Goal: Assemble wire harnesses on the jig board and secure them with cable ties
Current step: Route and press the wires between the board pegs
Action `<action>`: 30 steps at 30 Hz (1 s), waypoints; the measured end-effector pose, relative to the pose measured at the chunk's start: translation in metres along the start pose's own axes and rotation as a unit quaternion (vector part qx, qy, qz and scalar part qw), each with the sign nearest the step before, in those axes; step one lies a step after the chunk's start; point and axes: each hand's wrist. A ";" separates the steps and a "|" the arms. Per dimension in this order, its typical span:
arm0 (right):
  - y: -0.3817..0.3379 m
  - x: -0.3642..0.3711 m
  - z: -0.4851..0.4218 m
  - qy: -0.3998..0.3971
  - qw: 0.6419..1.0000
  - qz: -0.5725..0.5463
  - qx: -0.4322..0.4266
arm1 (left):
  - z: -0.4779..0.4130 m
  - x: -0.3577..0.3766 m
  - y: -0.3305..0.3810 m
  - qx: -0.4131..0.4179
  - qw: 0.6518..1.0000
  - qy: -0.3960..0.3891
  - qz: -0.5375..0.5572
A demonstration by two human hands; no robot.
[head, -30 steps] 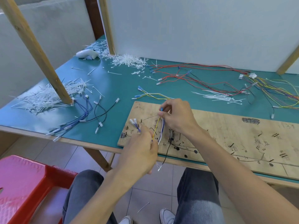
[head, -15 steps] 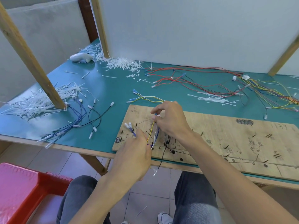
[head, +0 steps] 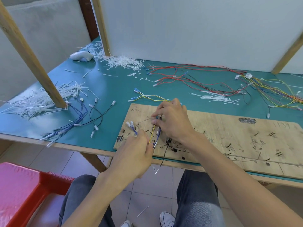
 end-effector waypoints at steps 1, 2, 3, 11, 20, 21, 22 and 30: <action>0.000 -0.002 0.001 -0.006 1.000 0.002 -0.001 | 0.000 0.001 -0.001 0.005 1.000 0.001 0.003; 0.000 -0.004 0.003 -0.012 1.000 0.005 -0.001 | 0.000 0.001 -0.002 0.010 1.000 0.000 0.008; -0.001 -0.007 0.006 -0.016 1.000 0.006 -0.001 | 0.000 0.002 -0.003 0.014 1.000 -0.001 0.013; -0.019 -0.016 0.065 -0.089 0.989 -0.014 -0.115 | 0.000 0.000 -0.009 0.026 1.000 -0.009 0.010; -0.024 -0.005 0.086 -0.084 0.991 0.016 -0.105 | 0.010 -0.011 -0.007 0.012 0.997 -0.056 0.051; -0.025 -0.005 0.086 -0.075 0.991 0.024 -0.110 | 0.011 -0.012 -0.008 0.008 0.996 -0.068 0.057; -0.024 -0.003 0.087 -0.061 0.991 0.029 -0.113 | 0.012 -0.013 -0.008 0.005 0.996 -0.069 0.063; -0.015 0.017 0.105 0.045 0.991 -0.090 -0.090 | 0.019 -0.016 -0.007 -0.011 0.952 0.162 -0.258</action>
Point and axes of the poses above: each hand's wrist, its own z-axis away from the middle knuckle, its own x-axis out of the palm, y = z × x, and after that the axes turned 11 degrees about -y, right-handed
